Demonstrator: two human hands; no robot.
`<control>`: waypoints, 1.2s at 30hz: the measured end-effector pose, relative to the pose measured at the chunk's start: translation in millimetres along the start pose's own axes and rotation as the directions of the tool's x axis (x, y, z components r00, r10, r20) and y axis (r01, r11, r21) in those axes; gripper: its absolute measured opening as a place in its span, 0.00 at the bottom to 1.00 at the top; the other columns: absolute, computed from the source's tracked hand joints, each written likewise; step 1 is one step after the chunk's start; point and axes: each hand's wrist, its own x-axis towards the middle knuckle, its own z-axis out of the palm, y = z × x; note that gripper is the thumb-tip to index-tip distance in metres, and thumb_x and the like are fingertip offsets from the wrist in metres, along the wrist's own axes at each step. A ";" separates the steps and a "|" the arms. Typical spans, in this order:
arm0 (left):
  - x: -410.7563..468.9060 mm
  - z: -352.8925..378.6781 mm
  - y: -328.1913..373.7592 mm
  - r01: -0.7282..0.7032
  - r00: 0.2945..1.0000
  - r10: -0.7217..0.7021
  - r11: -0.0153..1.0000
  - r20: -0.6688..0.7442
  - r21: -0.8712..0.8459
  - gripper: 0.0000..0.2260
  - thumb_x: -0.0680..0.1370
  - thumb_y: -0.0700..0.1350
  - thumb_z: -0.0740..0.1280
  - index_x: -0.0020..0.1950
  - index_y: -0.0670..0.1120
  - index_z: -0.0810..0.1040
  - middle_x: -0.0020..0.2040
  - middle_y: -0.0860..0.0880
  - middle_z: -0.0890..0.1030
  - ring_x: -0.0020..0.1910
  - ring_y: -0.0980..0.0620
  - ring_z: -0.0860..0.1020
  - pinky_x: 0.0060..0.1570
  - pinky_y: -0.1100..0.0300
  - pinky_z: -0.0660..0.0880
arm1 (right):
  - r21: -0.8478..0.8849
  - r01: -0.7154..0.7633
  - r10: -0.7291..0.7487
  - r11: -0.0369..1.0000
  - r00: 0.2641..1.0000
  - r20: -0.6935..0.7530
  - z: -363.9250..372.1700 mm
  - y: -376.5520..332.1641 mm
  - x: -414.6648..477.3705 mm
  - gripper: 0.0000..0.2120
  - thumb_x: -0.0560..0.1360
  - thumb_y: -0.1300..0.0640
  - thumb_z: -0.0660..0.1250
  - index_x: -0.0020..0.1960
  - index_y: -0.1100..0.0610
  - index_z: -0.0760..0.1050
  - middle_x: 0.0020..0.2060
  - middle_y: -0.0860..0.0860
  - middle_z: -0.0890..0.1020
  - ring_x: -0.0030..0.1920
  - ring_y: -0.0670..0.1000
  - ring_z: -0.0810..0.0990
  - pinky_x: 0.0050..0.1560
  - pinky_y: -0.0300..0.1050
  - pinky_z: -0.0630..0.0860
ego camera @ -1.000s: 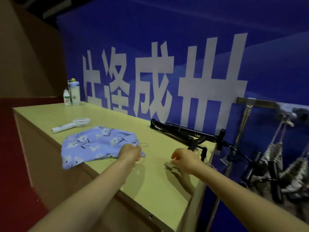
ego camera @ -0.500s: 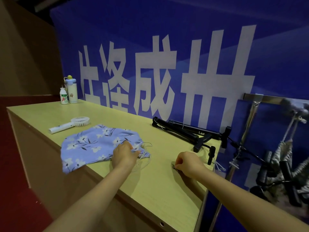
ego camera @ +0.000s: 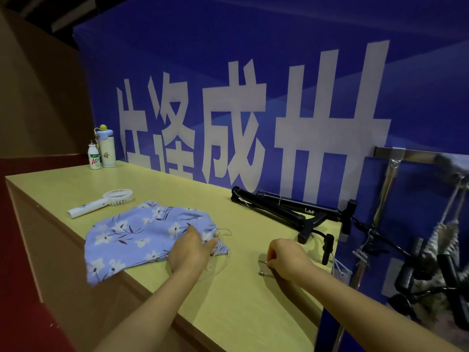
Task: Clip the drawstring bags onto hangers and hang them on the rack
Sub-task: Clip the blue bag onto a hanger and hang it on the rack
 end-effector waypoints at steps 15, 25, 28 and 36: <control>25.7 -4.1 -3.5 -0.106 0.977 0.116 0.992 -0.180 0.062 0.14 0.81 0.49 0.57 0.36 0.48 0.63 0.37 0.44 0.76 0.38 0.42 0.73 0.30 0.58 0.58 | 0.326 -0.011 -0.008 0.945 0.998 0.057 -12.7 -16.0 27.6 0.07 0.78 0.57 0.63 0.52 0.58 0.78 0.46 0.52 0.80 0.46 0.49 0.78 0.49 0.41 0.77; 38.2 -83.6 -23.2 -0.223 0.956 0.131 0.904 -0.261 -0.364 0.13 0.82 0.46 0.55 0.38 0.45 0.64 0.32 0.48 0.65 0.35 0.46 0.64 0.37 0.55 0.59 | 0.966 -0.115 -0.201 0.232 0.966 0.164 -45.9 -99.8 26.3 0.07 0.80 0.59 0.60 0.46 0.58 0.76 0.52 0.54 0.79 0.55 0.54 0.78 0.56 0.46 0.75; 34.4 -114.4 -36.6 -0.264 0.946 0.145 0.862 -0.289 -0.432 0.17 0.82 0.43 0.55 0.33 0.47 0.59 0.30 0.47 0.62 0.33 0.48 0.60 0.35 0.56 0.58 | 0.982 -0.165 -0.259 0.087 0.948 0.183 -55.7 -134.4 23.6 0.09 0.81 0.60 0.57 0.45 0.57 0.73 0.59 0.56 0.78 0.60 0.58 0.77 0.61 0.51 0.73; 10.8 -188.9 -72.3 -0.261 0.964 0.156 0.705 -0.215 -0.659 0.10 0.79 0.39 0.60 0.41 0.35 0.73 0.38 0.40 0.72 0.39 0.48 0.69 0.43 0.53 0.67 | 0.937 -0.295 -0.479 -0.185 0.860 0.176 -73.0 -215.2 -2.8 0.09 0.81 0.55 0.57 0.45 0.55 0.73 0.46 0.57 0.81 0.47 0.55 0.80 0.51 0.49 0.79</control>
